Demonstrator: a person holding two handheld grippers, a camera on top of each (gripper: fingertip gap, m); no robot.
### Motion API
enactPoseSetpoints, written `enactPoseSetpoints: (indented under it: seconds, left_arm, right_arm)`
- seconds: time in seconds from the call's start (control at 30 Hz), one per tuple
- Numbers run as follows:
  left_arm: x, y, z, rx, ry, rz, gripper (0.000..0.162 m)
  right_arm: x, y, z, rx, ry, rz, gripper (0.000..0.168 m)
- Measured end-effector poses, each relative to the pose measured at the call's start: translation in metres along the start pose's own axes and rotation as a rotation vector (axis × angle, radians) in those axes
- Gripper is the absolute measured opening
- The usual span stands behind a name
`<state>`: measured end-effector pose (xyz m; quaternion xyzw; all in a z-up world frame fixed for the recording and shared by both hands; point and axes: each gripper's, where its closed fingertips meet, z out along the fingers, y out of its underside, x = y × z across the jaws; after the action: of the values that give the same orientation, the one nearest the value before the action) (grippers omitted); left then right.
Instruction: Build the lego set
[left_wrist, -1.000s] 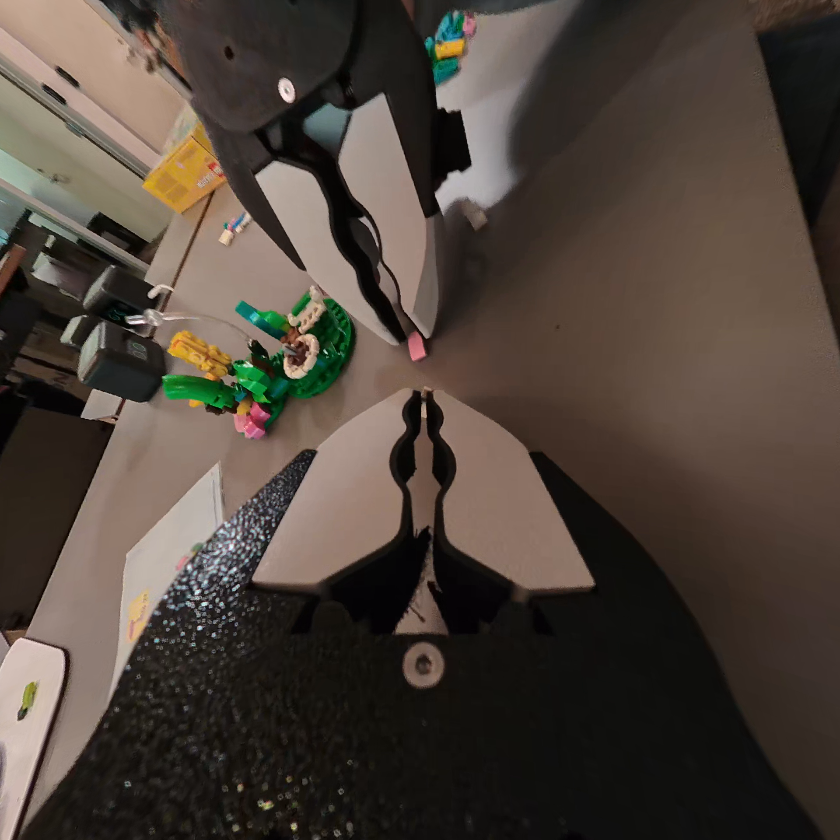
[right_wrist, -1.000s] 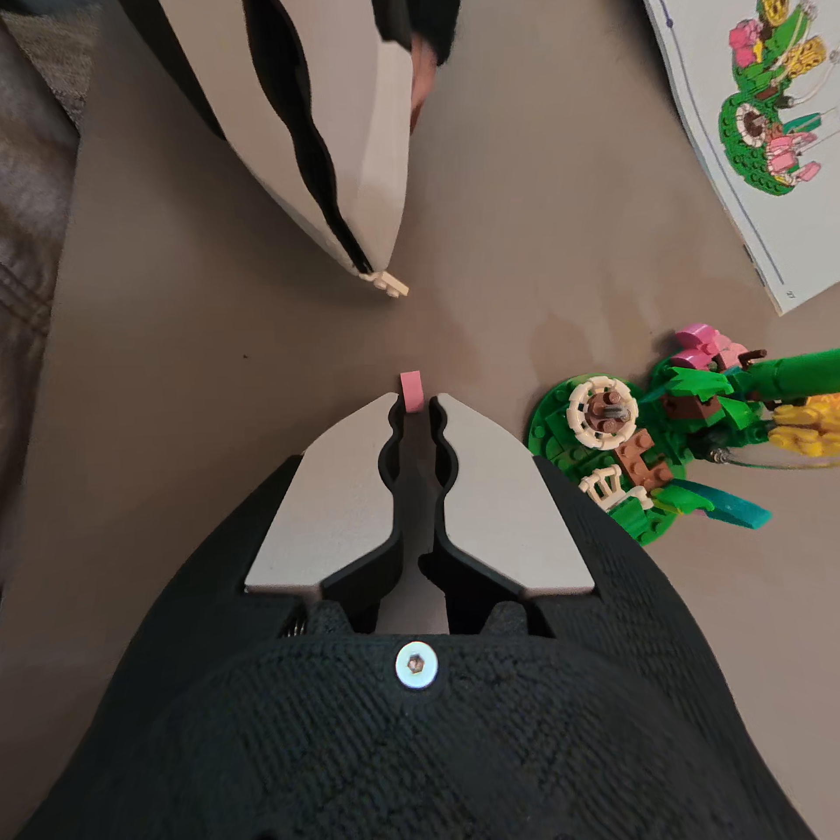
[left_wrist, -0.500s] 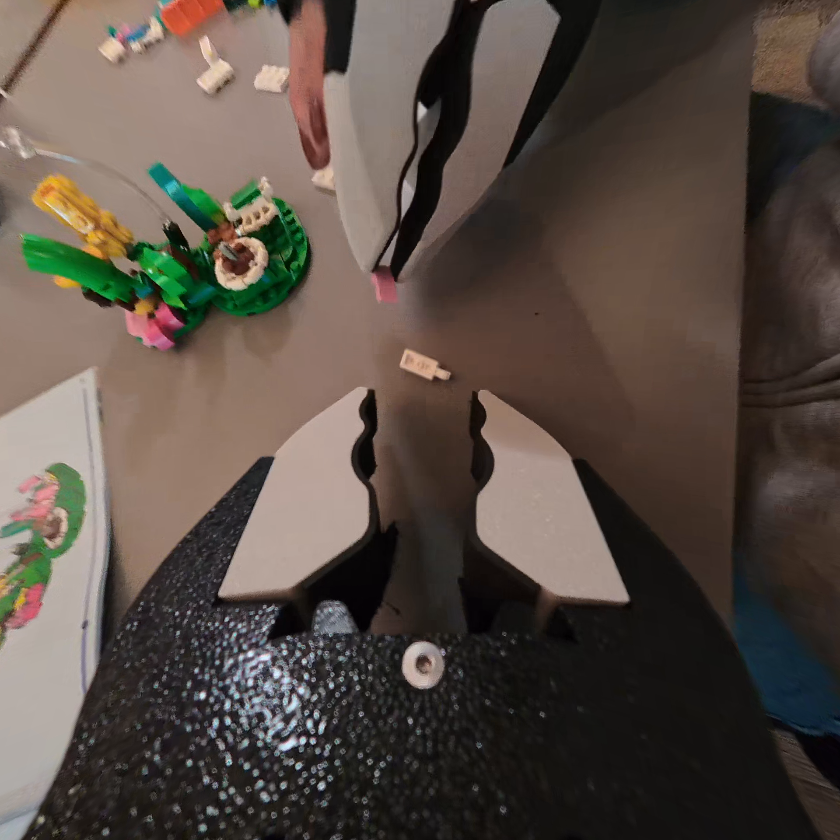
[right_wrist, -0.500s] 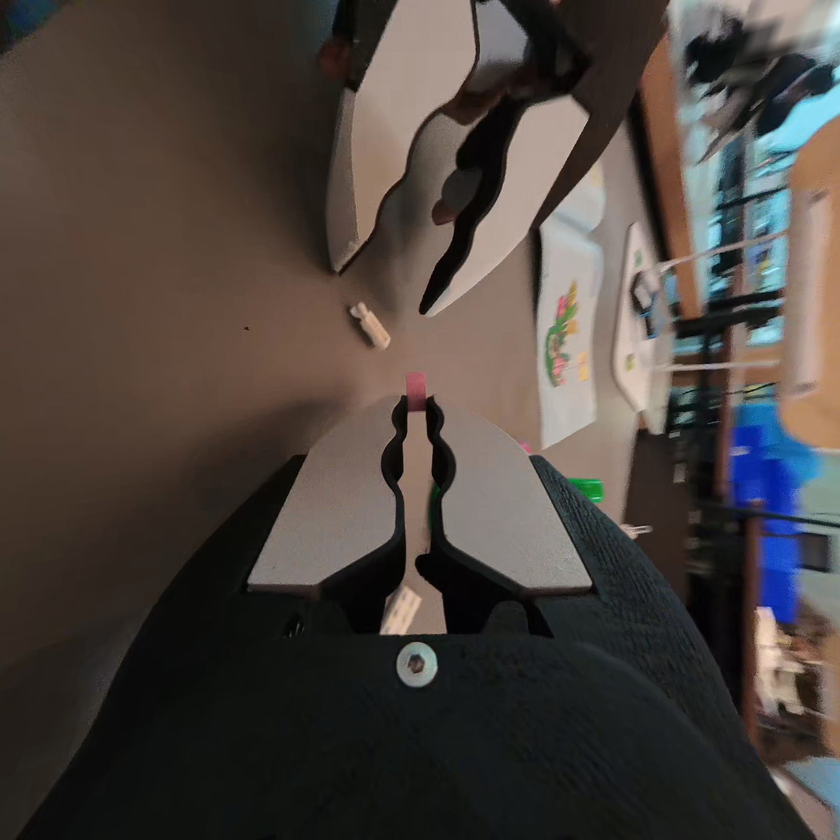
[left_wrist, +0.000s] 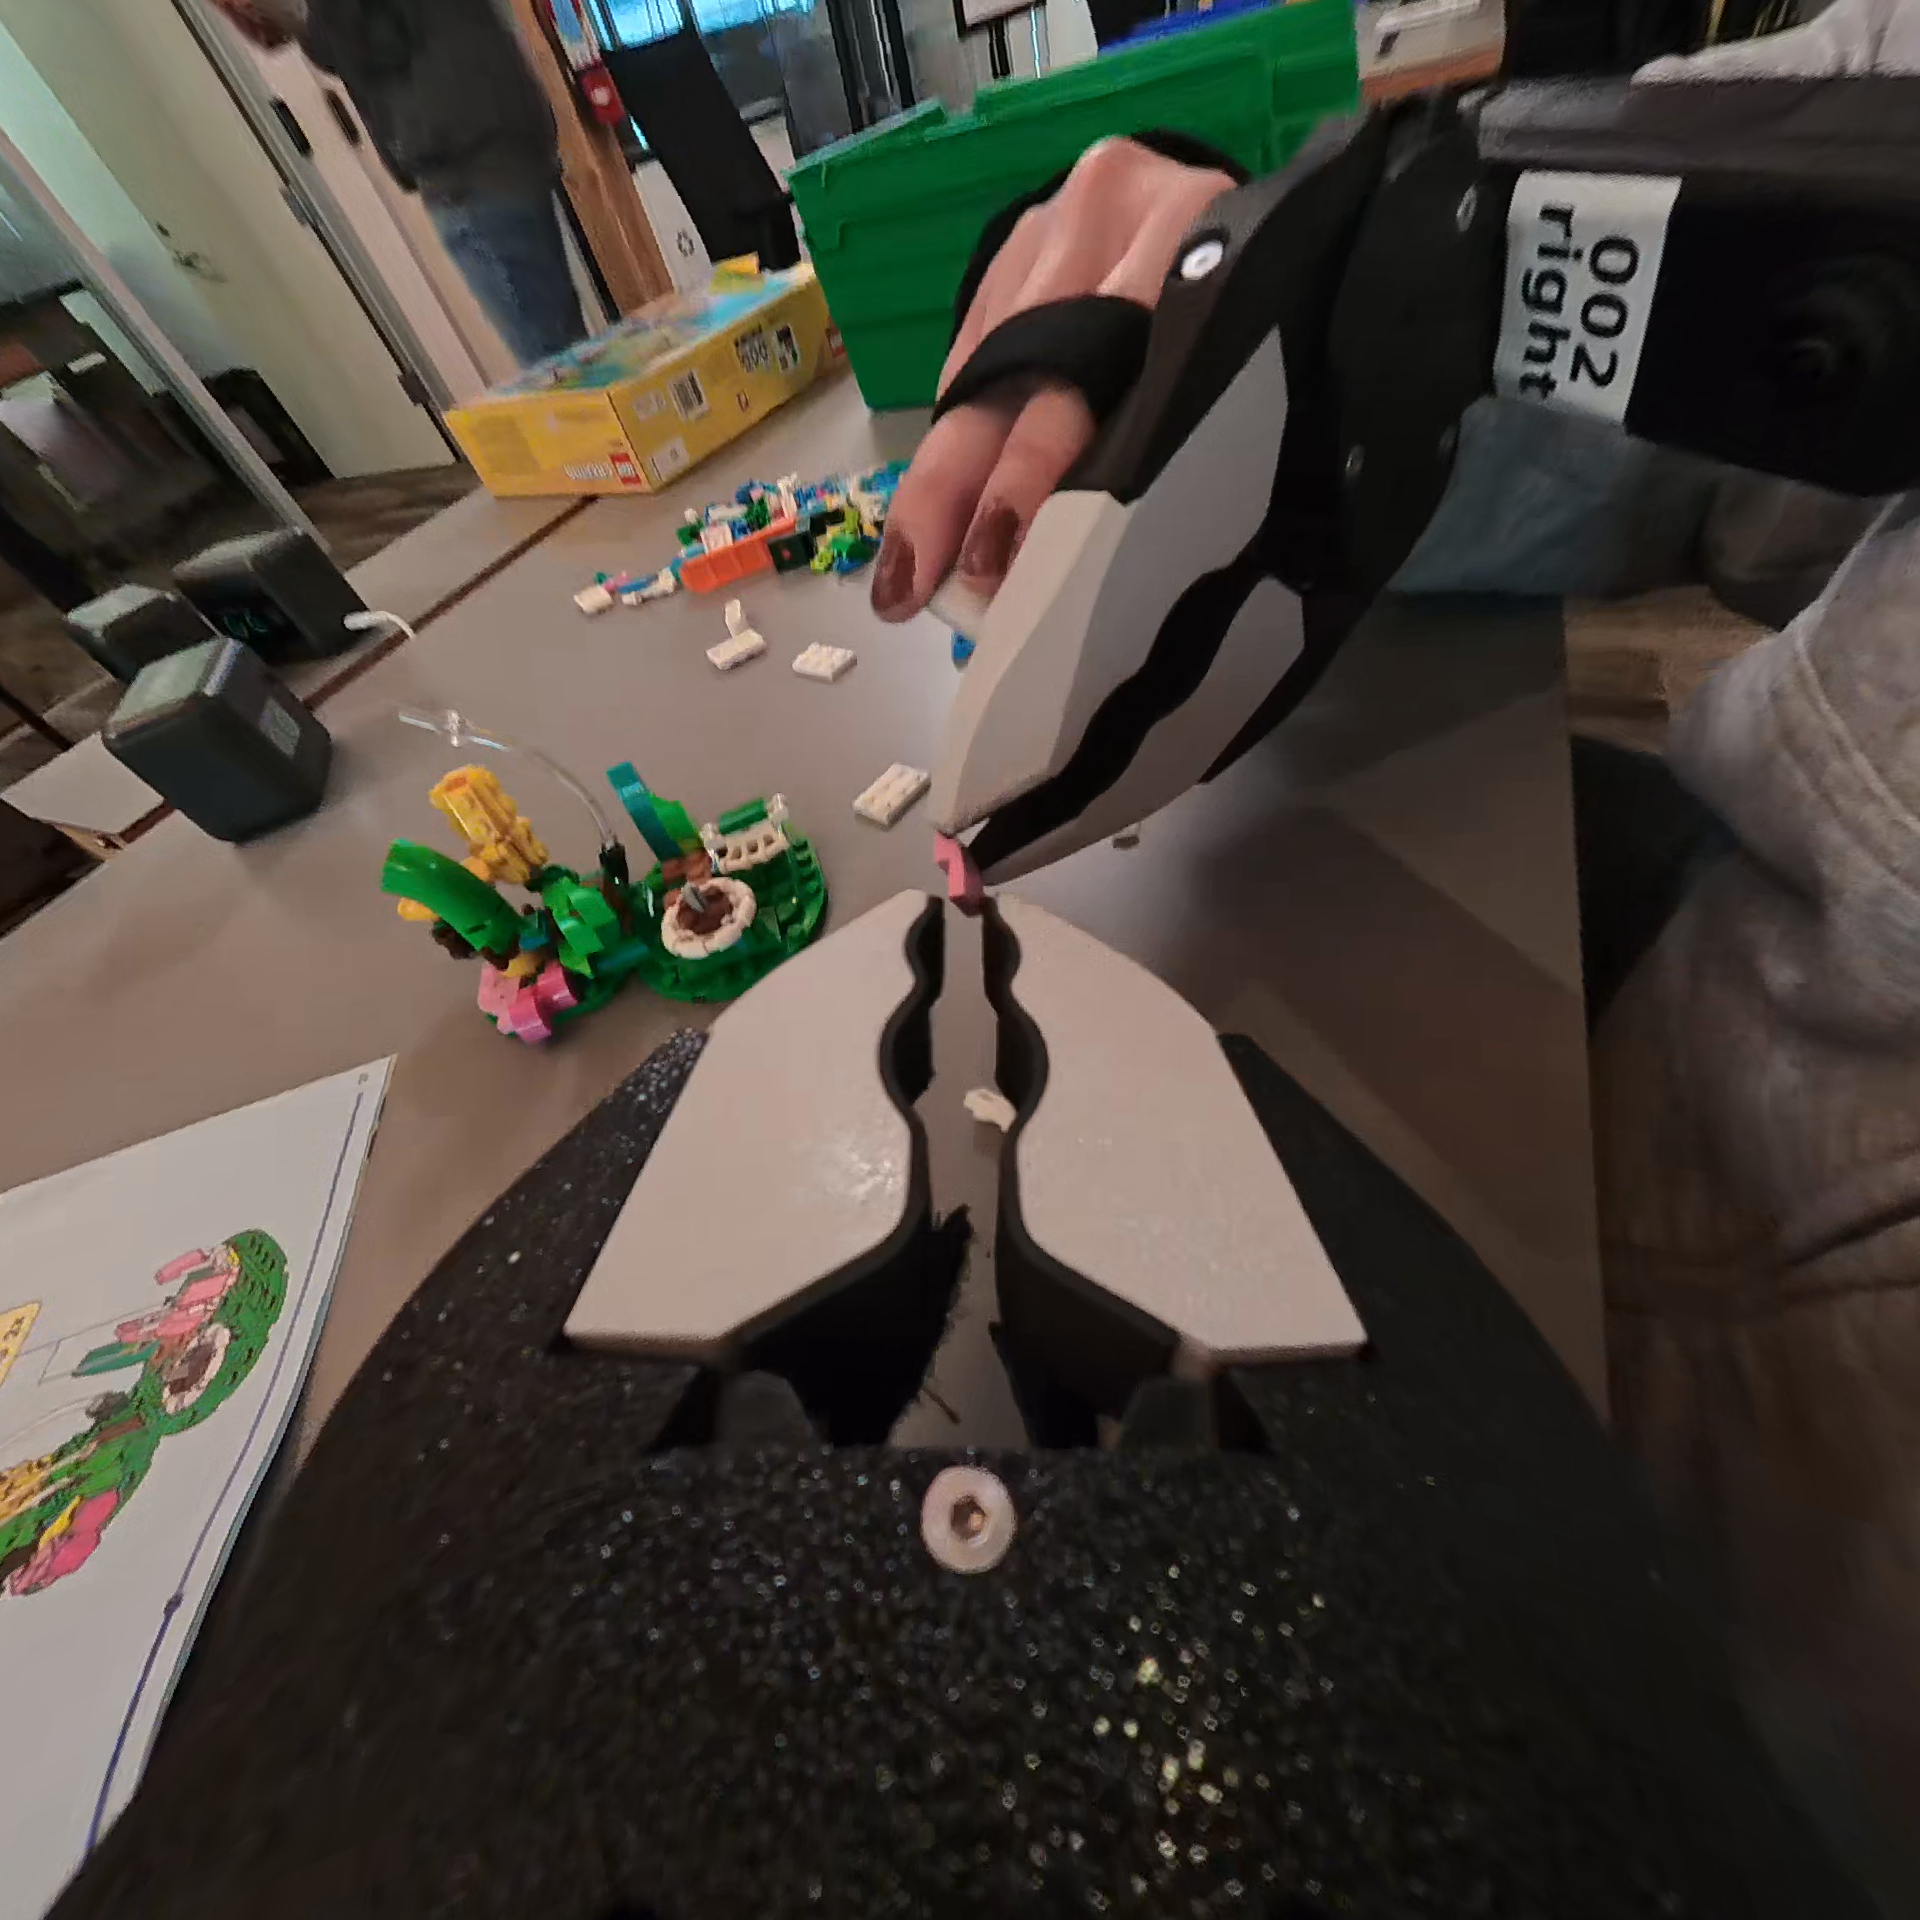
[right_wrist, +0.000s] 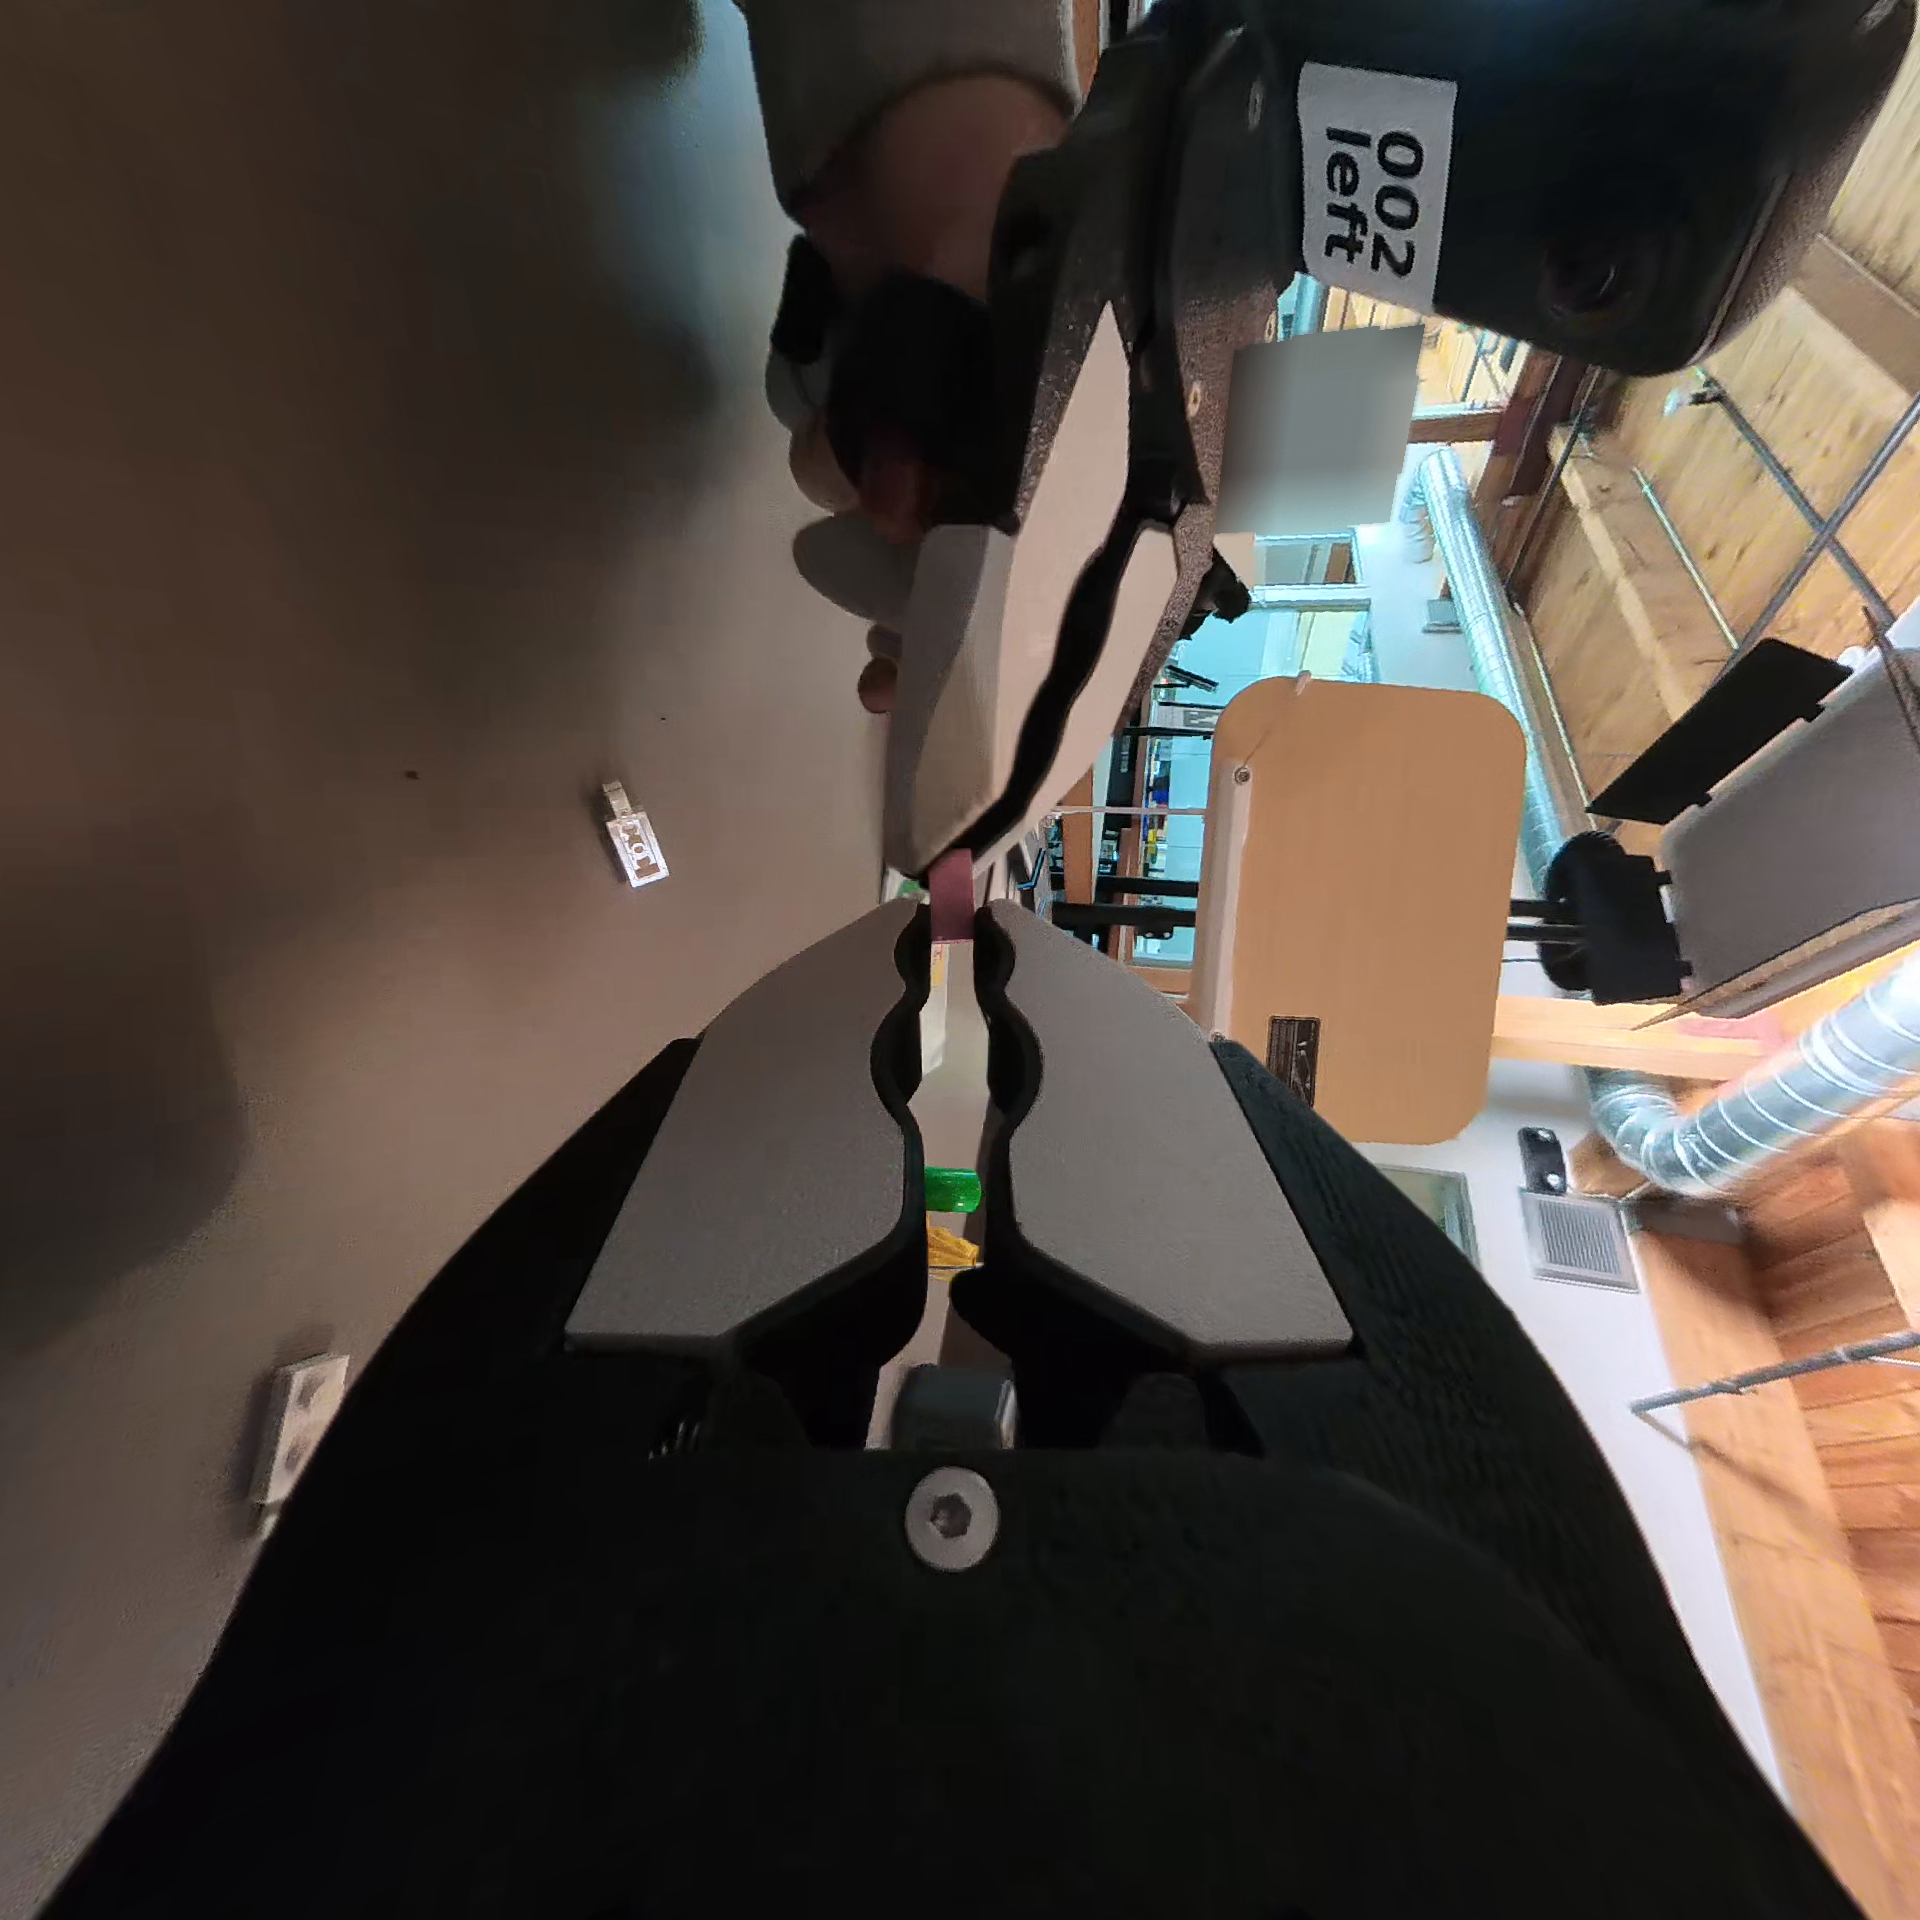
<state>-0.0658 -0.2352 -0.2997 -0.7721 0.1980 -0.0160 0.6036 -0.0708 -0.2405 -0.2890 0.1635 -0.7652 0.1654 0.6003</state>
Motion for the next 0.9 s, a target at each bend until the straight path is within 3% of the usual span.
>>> enactPoseSetpoints:
  seconds: [0.03, 0.2, 0.27, 0.4, 0.47, 0.57, 0.9]
  left_arm:
    - [0.0, -0.003, 0.0, 0.015, -0.002, 0.0, 0.005]
    - [0.005, -0.006, 0.002, 0.046, 0.011, 0.034, 0.003]
    - [0.002, -0.004, 0.003, 0.033, -0.042, 0.079, 0.002]
    - [-0.01, 0.005, 0.008, -0.056, -0.174, 0.128, 0.002]
    - [-0.007, 0.011, 0.012, -0.096, -0.167, 0.115, 0.002]
    - [0.001, 0.02, 0.022, -0.168, -0.101, 0.02, 0.002]
    - [0.029, 0.009, 0.029, -0.13, 0.066, 0.034, 0.003]
  right_arm:
    - [0.0, 0.0, -0.001, 0.0, 0.001, -0.005, 0.007]
    - [0.001, 0.0, -0.004, -0.004, 0.005, 0.009, 0.007]
    - [-0.001, 0.005, -0.006, -0.026, -0.017, 0.114, 0.009]
    - [-0.011, 0.025, -0.01, -0.103, -0.166, 0.692, 0.014]
    - [-0.01, 0.028, -0.011, -0.111, -0.219, 0.964, 0.014]
    - [-0.019, 0.026, -0.018, -0.125, -0.348, 1.134, 0.014]
    - [-0.035, 0.004, -0.03, -0.066, -0.545, 0.971, 0.01]
